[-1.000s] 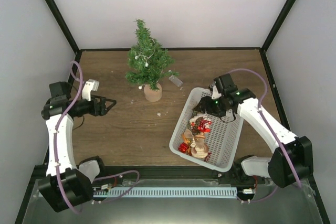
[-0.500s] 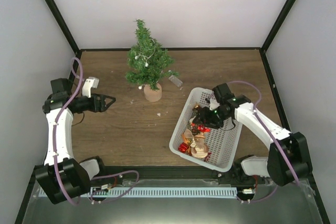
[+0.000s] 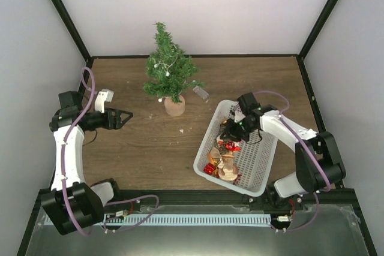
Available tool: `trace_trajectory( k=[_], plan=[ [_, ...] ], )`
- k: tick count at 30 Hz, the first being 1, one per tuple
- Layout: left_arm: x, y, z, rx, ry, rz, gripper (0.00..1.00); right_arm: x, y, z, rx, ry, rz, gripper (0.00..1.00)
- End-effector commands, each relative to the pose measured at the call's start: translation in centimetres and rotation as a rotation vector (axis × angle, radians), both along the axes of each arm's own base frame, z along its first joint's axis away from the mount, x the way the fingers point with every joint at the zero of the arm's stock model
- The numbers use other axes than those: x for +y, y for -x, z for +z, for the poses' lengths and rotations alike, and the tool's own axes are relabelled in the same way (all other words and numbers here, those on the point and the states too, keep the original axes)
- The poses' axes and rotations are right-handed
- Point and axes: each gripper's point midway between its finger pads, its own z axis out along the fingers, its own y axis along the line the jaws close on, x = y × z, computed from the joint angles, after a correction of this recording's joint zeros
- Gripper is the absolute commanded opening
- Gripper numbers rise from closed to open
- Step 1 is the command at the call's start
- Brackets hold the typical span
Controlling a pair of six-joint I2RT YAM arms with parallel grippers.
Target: Decorate the small christmas tree
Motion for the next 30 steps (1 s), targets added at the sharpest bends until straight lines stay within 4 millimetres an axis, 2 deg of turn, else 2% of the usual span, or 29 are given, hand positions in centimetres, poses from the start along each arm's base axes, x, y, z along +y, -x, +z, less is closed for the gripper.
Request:
trace_trajectory(
  k=[1, 8, 12, 15, 24, 30],
  plan=[
    [-0.6, 0.4, 0.6, -0.032, 0.012, -0.027, 0.78, 0.7, -2.0, 1.7, -0.066, -0.023, 0.004, 0.01],
    [-0.7, 0.2, 0.6, -0.028, 0.042, -0.032, 0.78, -1.2, -1.6, 5.2, -0.188, 0.101, 0.046, 0.01],
    [-0.8, -0.2, 0.5, -0.018, 0.054, -0.037, 0.78, -2.2, -0.8, 7.2, -0.293, 0.25, 0.116, 0.01],
    [-1.1, -0.2, 0.5, -0.003, 0.058, -0.058, 0.78, -2.3, -0.5, 8.6, -0.353, 0.273, 0.138, 0.01],
    [-2.4, 0.0, 0.2, -0.01, -0.009, -0.095, 0.77, 0.4, -1.9, 17.1, -0.595, 0.176, 0.175, 0.01],
    [-2.5, 0.1, -0.3, -0.007, -0.007, -0.098, 0.77, 3.9, -2.0, 24.2, -0.791, -0.079, 0.219, 0.01]
  ],
)
